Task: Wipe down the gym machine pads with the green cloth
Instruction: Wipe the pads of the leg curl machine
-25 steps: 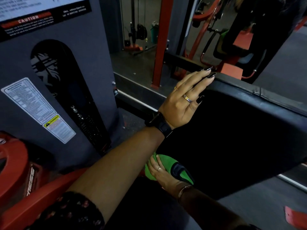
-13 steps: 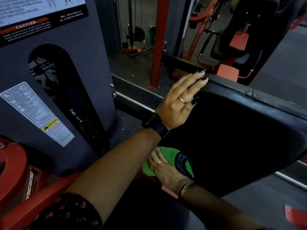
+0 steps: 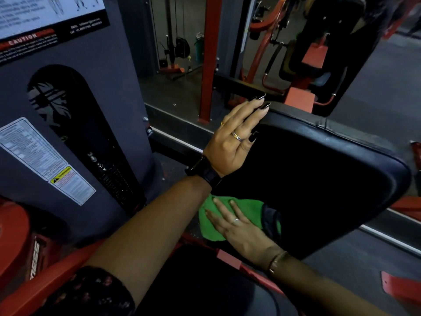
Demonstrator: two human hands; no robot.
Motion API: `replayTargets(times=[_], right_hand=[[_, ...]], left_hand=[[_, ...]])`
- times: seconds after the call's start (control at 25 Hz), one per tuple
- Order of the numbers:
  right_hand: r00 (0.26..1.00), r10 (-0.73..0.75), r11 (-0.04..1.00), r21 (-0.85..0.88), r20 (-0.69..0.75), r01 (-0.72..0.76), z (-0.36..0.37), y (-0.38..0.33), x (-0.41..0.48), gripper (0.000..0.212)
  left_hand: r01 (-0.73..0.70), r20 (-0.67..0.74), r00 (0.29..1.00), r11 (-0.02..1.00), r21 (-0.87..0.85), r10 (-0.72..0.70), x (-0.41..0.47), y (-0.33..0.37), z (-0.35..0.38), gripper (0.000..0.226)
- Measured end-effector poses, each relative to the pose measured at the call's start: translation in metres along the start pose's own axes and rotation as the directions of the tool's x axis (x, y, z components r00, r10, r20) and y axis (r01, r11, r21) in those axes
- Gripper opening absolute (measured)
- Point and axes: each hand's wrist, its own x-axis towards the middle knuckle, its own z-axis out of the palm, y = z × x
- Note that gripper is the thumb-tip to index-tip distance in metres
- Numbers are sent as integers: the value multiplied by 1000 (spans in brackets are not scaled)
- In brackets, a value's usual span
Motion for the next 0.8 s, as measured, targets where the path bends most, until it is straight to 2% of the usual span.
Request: replayTargets(times=[0.08,0.12,0.16,0.24,0.28,0.32,0.44,0.52,0.64,0.72,0.8], right_hand=[[987,149,988,-34,58,-148,-23,30,-5,62],[974,226,969,-106,22,-222,-37,45,-2,59],[969,247,959,-140,-8,-245,-45,53,-3,57],[980,194,975,-118,50,-187,-55,63,-12,56],[975,213,974,-95,57,-208,-62,71,-19,57],[954,298,950,-103,12,-295,-71,82,-25,57],[810,556,807,-114,-185,-580,-108,124,-21,59],[717,664,727,-39,-212,-685,-124,147,-6,61],[606,761,629,36,-232,-776,-123,155,-17,63],[460,843,512,155,-279,-845,-115,151,-44,64],[295,897,407,353,-330,-843,-94,134,-69,63]], left_hand=[[-1,34,999,1000,19,0,-1,-6,-3,37],[-27,38,999,999,21,26,-1,-6,-4,37],[-41,48,998,999,24,40,0,-4,-4,38],[-65,78,995,998,21,63,2,-6,-8,38],[-78,95,993,996,32,75,3,-5,-9,39],[-73,106,992,996,46,68,3,-5,-11,38],[-46,106,994,994,97,36,7,3,-14,39],[-71,109,992,988,137,56,12,7,-16,39],[-253,242,948,950,184,205,31,9,-18,37],[-402,360,881,886,230,307,44,19,-12,37],[-495,439,825,830,259,355,51,31,-5,37]])
